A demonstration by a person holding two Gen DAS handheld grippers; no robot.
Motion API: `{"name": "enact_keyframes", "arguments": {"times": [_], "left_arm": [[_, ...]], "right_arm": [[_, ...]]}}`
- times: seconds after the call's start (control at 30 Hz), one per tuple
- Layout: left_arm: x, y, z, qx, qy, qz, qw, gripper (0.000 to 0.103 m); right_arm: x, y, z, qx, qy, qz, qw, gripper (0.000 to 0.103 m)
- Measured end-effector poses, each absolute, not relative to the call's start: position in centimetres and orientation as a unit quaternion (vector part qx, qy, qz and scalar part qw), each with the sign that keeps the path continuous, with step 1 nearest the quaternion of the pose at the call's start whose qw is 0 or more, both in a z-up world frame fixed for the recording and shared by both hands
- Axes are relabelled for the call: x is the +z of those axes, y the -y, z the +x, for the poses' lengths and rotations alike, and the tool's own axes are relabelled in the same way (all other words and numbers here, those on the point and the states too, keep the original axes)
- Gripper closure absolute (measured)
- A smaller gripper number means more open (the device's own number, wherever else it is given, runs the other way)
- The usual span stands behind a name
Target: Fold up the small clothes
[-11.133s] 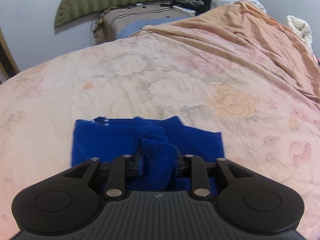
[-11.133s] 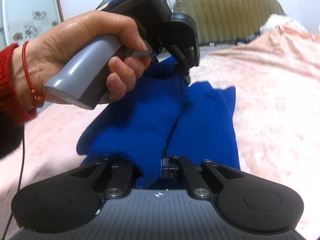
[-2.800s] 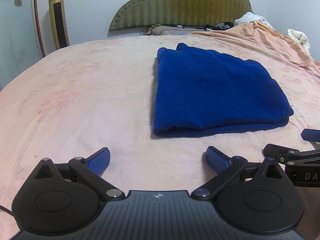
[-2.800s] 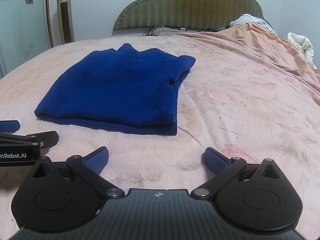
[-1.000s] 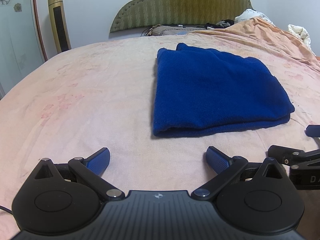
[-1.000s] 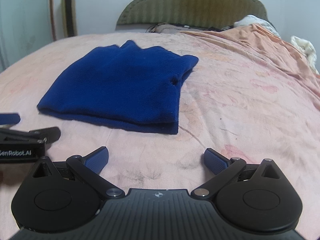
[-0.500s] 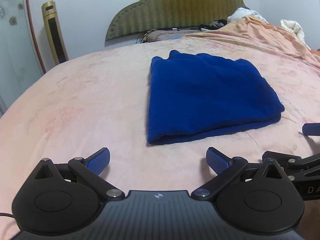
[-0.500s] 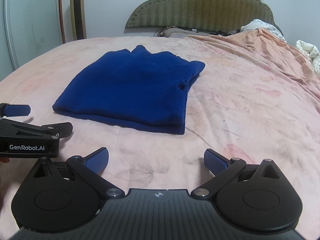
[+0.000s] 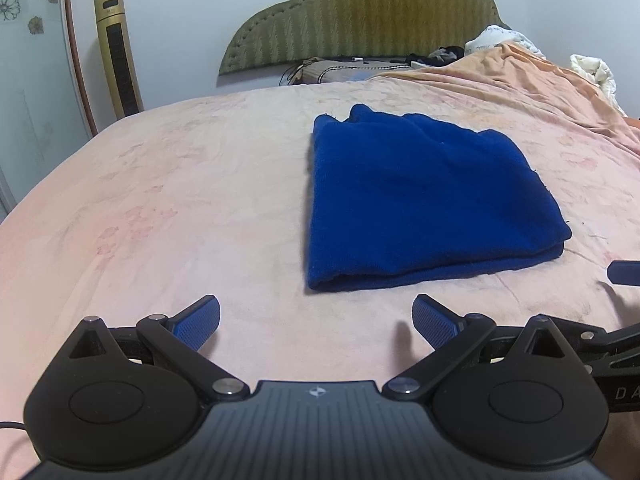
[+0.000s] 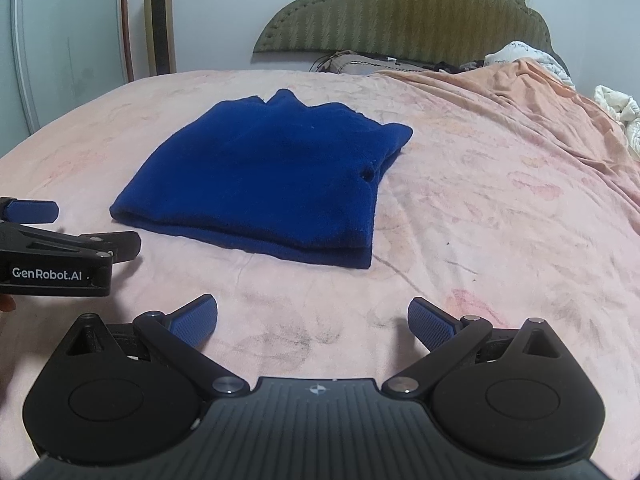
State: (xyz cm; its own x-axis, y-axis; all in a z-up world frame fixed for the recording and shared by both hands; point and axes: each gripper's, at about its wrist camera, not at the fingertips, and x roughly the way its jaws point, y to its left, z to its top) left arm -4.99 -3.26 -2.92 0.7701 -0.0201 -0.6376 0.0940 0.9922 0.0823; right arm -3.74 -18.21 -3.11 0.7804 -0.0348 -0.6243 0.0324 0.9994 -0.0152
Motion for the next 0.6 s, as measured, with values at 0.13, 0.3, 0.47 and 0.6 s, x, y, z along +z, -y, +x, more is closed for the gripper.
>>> {"name": "enact_keyframes", "arguments": {"times": [0.13, 0.3, 0.47, 0.6], "left_arm": [[-2.90, 3.42, -5.00, -0.031, -0.338, 0.057, 0.939, 0.000], [-2.93, 3.53, -5.02, -0.033, -0.339, 0.060, 0.938, 0.000], [-2.98, 3.60, -4.98, -0.031, -0.341, 0.060, 0.938, 0.000], [-3.09, 3.69, -4.97, -0.026, -0.344, 0.061, 0.937, 0.000]], "right_arm": [[-3.05, 18.21, -3.88, -0.020, -0.328, -0.004, 0.944, 0.001], [-3.06, 18.25, -3.91, -0.020, -0.328, -0.004, 0.945, 0.001], [-3.05, 18.33, -3.95, -0.020, -0.328, -0.003, 0.944, 0.001], [-2.99, 18.50, -4.12, -0.021, -0.325, 0.001, 0.946, 0.001]]}}
